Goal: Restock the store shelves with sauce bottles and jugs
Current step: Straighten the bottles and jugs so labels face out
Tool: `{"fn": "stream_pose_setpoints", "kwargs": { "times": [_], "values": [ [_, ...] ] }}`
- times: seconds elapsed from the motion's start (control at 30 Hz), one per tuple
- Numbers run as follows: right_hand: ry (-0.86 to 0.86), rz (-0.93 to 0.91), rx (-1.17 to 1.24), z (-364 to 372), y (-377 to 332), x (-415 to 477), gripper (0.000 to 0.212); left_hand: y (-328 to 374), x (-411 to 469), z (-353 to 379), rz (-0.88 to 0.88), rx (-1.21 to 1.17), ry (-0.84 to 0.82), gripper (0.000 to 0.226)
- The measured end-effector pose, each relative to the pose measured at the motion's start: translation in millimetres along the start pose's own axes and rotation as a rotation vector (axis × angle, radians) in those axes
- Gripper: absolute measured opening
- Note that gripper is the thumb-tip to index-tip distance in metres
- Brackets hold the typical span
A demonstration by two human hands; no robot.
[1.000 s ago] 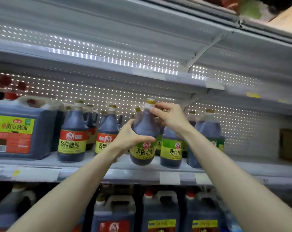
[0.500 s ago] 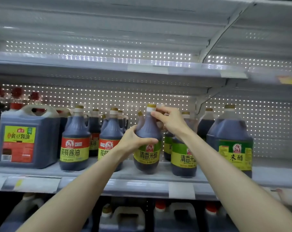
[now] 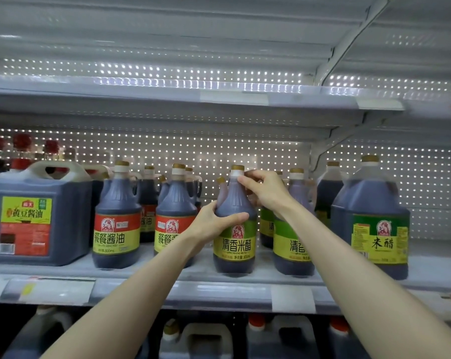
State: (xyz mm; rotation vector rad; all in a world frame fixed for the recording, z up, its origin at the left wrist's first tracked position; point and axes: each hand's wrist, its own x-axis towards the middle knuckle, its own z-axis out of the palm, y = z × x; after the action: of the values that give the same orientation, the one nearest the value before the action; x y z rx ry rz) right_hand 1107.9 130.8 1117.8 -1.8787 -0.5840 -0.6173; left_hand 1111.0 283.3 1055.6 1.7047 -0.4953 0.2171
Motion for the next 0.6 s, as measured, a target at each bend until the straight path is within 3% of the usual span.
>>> {"fn": "stream_pose_setpoints", "kwargs": {
  "times": [0.1,0.2,0.27,0.4,0.53,0.6],
  "values": [
    [0.000,0.018,0.015,2.8,3.9,-1.7,0.011,-1.5,-5.0,0.9,0.005,-0.014,0.003,0.052],
    [0.024,0.050,0.134,5.0,6.9,-12.1,0.031,-3.9,-15.2,2.1,0.023,-0.064,0.007,0.046],
    [0.066,0.099,0.208,6.7,12.2,-27.1,0.046,-8.3,-22.6,2.3,0.023,-0.076,0.029,0.053],
    [0.075,0.188,0.290,15.3,33.7,-63.6,0.051,-15.7,-38.1,6.5,0.005,-0.068,0.122,0.065],
    [0.071,0.287,0.347,26.6,53.7,-84.5,0.052,-20.6,-48.4,14.8,-0.024,-0.089,0.136,0.037],
    [0.061,0.291,0.314,29.9,59.1,-87.7,0.052,-24.1,-48.5,16.7,-0.034,-0.117,0.146,0.034]
  ]
}}
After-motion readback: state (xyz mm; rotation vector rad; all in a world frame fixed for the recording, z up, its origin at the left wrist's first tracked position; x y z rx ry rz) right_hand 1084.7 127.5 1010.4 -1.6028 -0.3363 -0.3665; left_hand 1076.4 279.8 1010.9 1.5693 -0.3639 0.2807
